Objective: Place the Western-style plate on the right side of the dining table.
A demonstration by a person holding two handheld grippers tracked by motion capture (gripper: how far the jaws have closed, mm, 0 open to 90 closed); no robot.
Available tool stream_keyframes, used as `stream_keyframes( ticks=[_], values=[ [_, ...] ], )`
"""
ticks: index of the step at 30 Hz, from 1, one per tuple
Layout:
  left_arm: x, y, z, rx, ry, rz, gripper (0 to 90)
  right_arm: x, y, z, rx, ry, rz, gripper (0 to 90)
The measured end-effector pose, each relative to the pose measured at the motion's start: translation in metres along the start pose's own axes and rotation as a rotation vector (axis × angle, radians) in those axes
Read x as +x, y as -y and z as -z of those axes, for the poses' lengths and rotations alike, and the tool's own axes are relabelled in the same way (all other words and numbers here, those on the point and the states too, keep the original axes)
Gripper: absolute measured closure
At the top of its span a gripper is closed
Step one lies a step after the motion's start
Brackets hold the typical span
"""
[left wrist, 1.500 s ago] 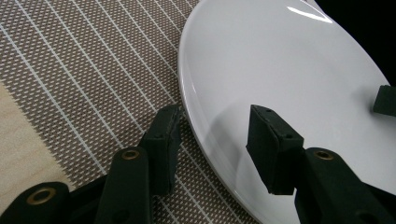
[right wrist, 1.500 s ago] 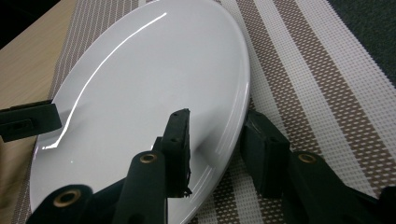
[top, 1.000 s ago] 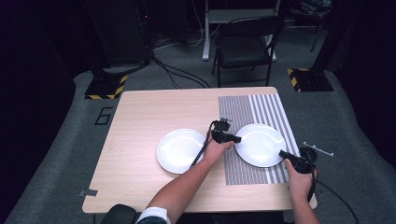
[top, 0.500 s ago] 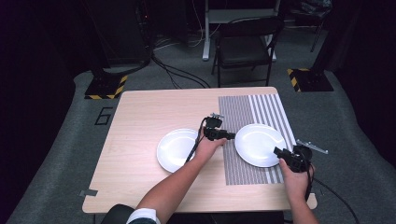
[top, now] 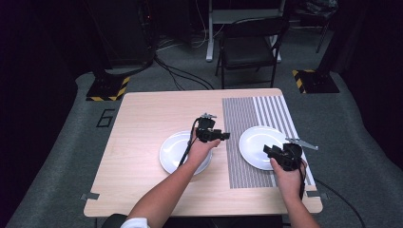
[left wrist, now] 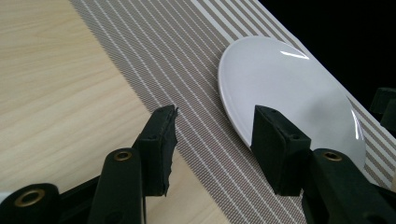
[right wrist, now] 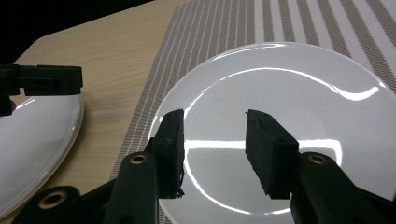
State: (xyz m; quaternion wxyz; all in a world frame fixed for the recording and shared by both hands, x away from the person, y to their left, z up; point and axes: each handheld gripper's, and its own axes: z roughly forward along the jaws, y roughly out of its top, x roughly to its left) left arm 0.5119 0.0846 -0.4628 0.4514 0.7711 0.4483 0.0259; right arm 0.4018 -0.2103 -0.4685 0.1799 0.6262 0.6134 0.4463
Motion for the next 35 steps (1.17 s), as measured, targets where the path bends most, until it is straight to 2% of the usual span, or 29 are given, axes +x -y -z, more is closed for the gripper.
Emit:
stream_keyframes(
  ticks=[5,10,16,23,29,31,35],
  values=[
    [0.012,0.003,0.019,-0.015,-0.021,0.001,49.6,0.015,-0.002,-0.004,0.008,-0.032,0.033,56.5],
    [0.025,0.007,0.039,-0.042,-0.047,0.019,49.6,0.028,-0.003,-0.005,0.018,-0.066,0.066,56.3],
    [0.039,0.013,0.063,-0.074,-0.076,0.034,49.2,0.039,-0.002,-0.006,0.025,-0.099,0.087,55.6],
    [0.057,0.029,0.082,-0.087,-0.112,0.062,48.3,0.05,0.003,-0.015,0.053,-0.138,0.119,54.1],
    [0.072,0.046,0.097,-0.084,-0.151,0.06,47.6,0.062,0.011,-0.019,0.07,-0.167,0.191,52.3],
    [0.078,0.052,0.105,-0.089,-0.163,0.078,47.0,0.066,0.013,-0.021,0.073,-0.176,0.214,51.3],
    [0.089,0.063,0.121,-0.112,-0.182,0.089,43.9,0.07,0.018,-0.024,0.077,-0.202,0.241,45.0]
  ],
)
